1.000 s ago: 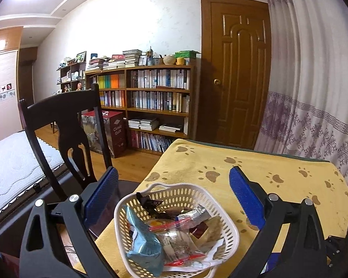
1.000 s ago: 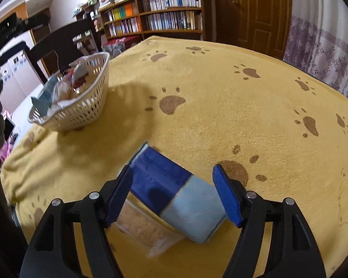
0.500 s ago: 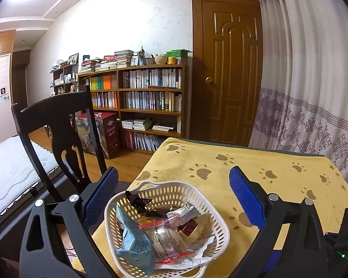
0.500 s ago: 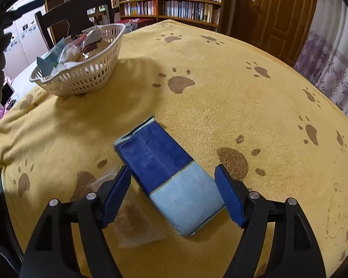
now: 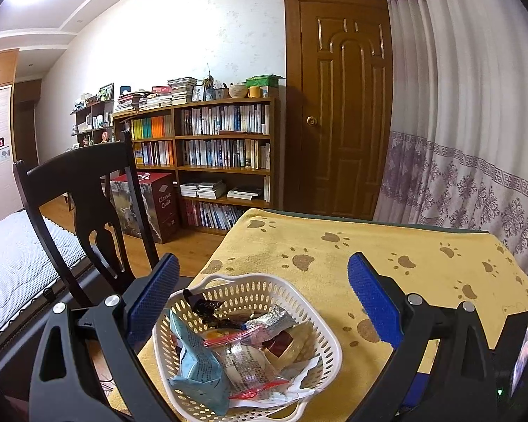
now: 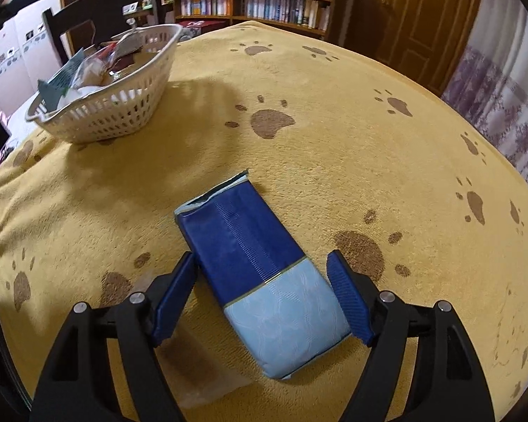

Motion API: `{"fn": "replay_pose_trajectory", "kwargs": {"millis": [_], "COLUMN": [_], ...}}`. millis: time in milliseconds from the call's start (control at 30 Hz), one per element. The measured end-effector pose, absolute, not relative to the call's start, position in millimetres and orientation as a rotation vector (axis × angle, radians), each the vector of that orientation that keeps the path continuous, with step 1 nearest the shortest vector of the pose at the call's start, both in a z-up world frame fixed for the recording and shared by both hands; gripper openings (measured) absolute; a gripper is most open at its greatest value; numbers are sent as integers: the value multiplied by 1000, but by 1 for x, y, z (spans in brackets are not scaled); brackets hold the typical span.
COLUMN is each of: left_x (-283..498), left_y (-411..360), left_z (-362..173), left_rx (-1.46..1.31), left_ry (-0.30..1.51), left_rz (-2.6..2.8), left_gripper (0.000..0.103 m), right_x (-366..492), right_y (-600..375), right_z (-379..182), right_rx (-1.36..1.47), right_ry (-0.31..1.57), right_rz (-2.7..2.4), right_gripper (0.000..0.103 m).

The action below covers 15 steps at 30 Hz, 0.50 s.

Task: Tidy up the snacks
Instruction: 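Lower the right gripper onto the blue tissue pack and close on it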

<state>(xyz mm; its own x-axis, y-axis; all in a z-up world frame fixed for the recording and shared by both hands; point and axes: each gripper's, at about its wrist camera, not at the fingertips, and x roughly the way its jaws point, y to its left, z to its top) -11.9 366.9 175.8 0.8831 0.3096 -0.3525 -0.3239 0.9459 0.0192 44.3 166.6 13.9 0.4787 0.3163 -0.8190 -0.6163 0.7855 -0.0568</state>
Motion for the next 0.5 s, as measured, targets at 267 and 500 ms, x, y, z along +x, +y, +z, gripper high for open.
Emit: {"fn": "replay_pose_trajectory", "kwargs": {"millis": [267,500], "left_x": [-11,-10], "left_y": [354,336], "left_z": [173,169], "left_rx": [-14,15], "left_ry": [365,384], "left_rz": [307,249], "left_gripper": [98,98], "right_x": [51,52], "right_y": [140,106], "right_z": [13,14], "right_rx": [-260,-178], "right_ry": [920,904], "right_rz": [510,384], "right_gripper": [68,55]}}
